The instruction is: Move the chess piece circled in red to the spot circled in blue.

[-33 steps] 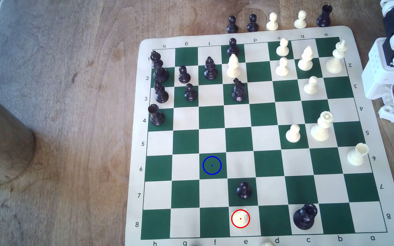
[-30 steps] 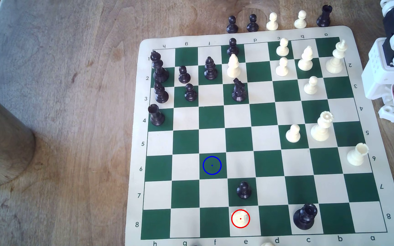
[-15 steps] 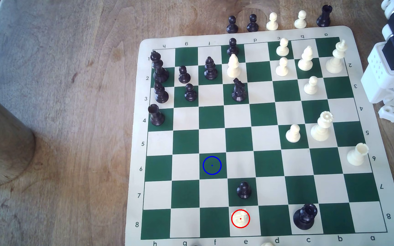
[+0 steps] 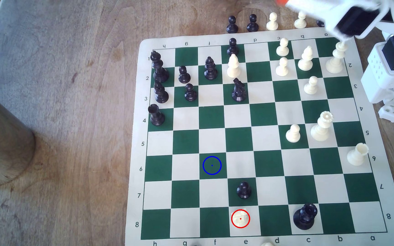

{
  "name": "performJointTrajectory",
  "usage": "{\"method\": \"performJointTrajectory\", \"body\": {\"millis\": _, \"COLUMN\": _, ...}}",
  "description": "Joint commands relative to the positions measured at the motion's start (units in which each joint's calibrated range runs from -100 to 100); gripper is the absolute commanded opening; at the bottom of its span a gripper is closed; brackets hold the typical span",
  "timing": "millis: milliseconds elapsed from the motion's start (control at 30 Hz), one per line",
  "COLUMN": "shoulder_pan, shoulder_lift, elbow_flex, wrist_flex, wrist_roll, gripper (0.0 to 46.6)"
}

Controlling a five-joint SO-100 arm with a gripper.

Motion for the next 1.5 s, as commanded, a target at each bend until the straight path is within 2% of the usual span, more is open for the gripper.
{"method": "performJointTrajectory", "body": {"millis": 0, "shoulder_pan": -1.21, "shoulder_lift": -0.28, "elbow_flex": -9.85, "wrist_flex": 17.79, "wrist_roll": 0.54, "gripper": 0.2}}
{"method": "performJointTrajectory", "body": {"millis": 100, "shoulder_pan": -1.21, "shoulder_lift": -0.28, "elbow_flex": -13.3, "wrist_flex": 28.85, "wrist_roll": 3.47, "gripper": 0.2}}
{"method": "performJointTrajectory", "body": {"millis": 200, "shoulder_pan": -3.55, "shoulder_lift": 0.06, "elbow_flex": -14.29, "wrist_flex": 34.25, "wrist_roll": 3.22, "gripper": 0.2}}
{"method": "performJointTrajectory", "body": {"millis": 300, "shoulder_pan": -8.25, "shoulder_lift": 2.61, "elbow_flex": -16.83, "wrist_flex": 40.81, "wrist_roll": 3.13, "gripper": 1.7}}
{"method": "performJointTrajectory", "body": {"millis": 367, "shoulder_pan": -12.08, "shoulder_lift": 6.77, "elbow_flex": -19.82, "wrist_flex": 44.66, "wrist_roll": 1.66, "gripper": 3.7}}
{"method": "performJointTrajectory", "body": {"millis": 467, "shoulder_pan": -17.16, "shoulder_lift": 12.62, "elbow_flex": -24.36, "wrist_flex": 47.85, "wrist_roll": -0.73, "gripper": 4.4}}
{"method": "performJointTrajectory", "body": {"millis": 500, "shoulder_pan": -20.37, "shoulder_lift": 16.61, "elbow_flex": -27.26, "wrist_flex": 48.34, "wrist_roll": -2.59, "gripper": 4.8}}
{"method": "performJointTrajectory", "body": {"millis": 600, "shoulder_pan": -22.95, "shoulder_lift": 21.45, "elbow_flex": -30.34, "wrist_flex": 46.95, "wrist_roll": -4.79, "gripper": 7.6}}
{"method": "performJointTrajectory", "body": {"millis": 667, "shoulder_pan": -23.66, "shoulder_lift": 26.46, "elbow_flex": -32.33, "wrist_flex": 43.92, "wrist_roll": -5.57, "gripper": 9.3}}
{"method": "performJointTrajectory", "body": {"millis": 933, "shoulder_pan": -25.92, "shoulder_lift": 44.88, "elbow_flex": -39.32, "wrist_flex": 34.66, "wrist_roll": -5.18, "gripper": 9.3}}
{"method": "performJointTrajectory", "body": {"millis": 1067, "shoulder_pan": -26.0, "shoulder_lift": 52.69, "elbow_flex": -39.86, "wrist_flex": 27.62, "wrist_roll": -5.18, "gripper": 10.9}}
{"method": "performJointTrajectory", "body": {"millis": 1400, "shoulder_pan": -24.99, "shoulder_lift": 69.25, "elbow_flex": -44.94, "wrist_flex": 20.82, "wrist_roll": -5.37, "gripper": 11.2}}
{"method": "performJointTrajectory", "body": {"millis": 1467, "shoulder_pan": -24.91, "shoulder_lift": 71.11, "elbow_flex": -45.39, "wrist_flex": 19.59, "wrist_roll": -5.47, "gripper": 14.0}}
